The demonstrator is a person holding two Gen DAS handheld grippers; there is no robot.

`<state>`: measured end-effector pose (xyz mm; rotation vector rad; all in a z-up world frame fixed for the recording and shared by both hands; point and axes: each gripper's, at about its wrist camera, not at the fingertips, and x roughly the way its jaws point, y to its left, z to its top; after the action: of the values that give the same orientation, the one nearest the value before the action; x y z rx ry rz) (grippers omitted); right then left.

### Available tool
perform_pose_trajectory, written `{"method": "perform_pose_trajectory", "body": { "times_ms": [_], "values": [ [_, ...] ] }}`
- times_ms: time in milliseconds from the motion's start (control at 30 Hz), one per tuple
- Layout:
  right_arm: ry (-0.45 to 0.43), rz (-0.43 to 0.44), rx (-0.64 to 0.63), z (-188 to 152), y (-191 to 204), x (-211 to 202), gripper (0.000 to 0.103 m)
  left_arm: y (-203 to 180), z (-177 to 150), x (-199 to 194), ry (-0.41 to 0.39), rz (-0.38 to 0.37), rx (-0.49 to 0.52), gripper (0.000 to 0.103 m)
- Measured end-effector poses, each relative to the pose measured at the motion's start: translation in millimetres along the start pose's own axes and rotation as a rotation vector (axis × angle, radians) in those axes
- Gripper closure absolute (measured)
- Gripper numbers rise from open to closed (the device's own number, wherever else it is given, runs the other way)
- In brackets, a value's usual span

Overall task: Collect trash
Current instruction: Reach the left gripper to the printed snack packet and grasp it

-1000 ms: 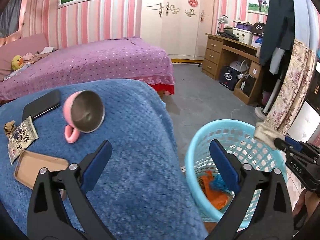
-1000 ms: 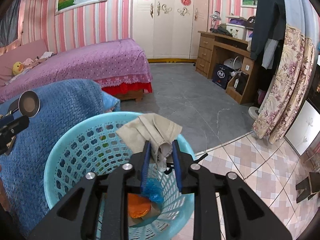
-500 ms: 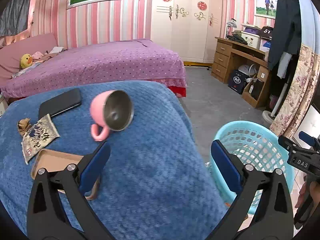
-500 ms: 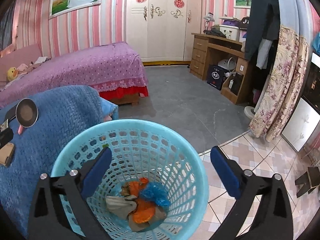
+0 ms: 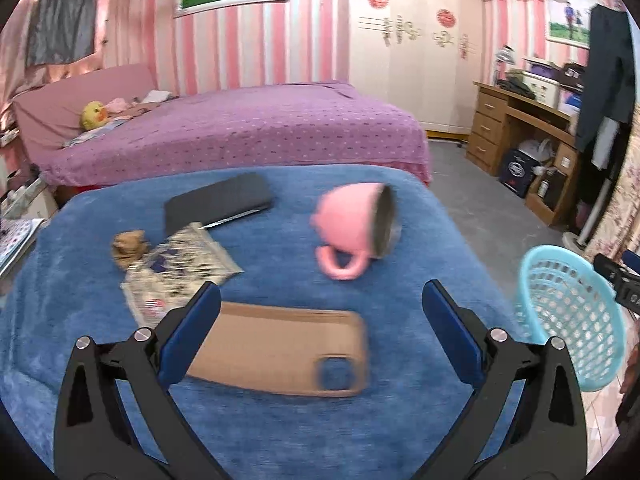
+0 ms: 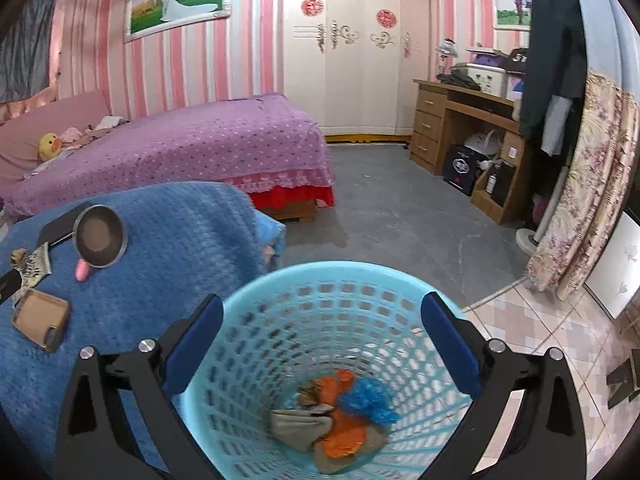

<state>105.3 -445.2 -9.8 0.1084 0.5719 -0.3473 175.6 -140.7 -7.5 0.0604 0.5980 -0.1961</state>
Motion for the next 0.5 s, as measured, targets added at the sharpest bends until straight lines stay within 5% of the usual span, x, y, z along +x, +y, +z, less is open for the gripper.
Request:
{"method": "perform_pose_trajectory", "body": {
  "times_ms": [500],
  "values": [
    [0.014, 0.104, -0.183, -4, 129, 8, 0.006, 150, -8, 46, 0.124, 0.142, -0.167, 0.006]
  ]
}}
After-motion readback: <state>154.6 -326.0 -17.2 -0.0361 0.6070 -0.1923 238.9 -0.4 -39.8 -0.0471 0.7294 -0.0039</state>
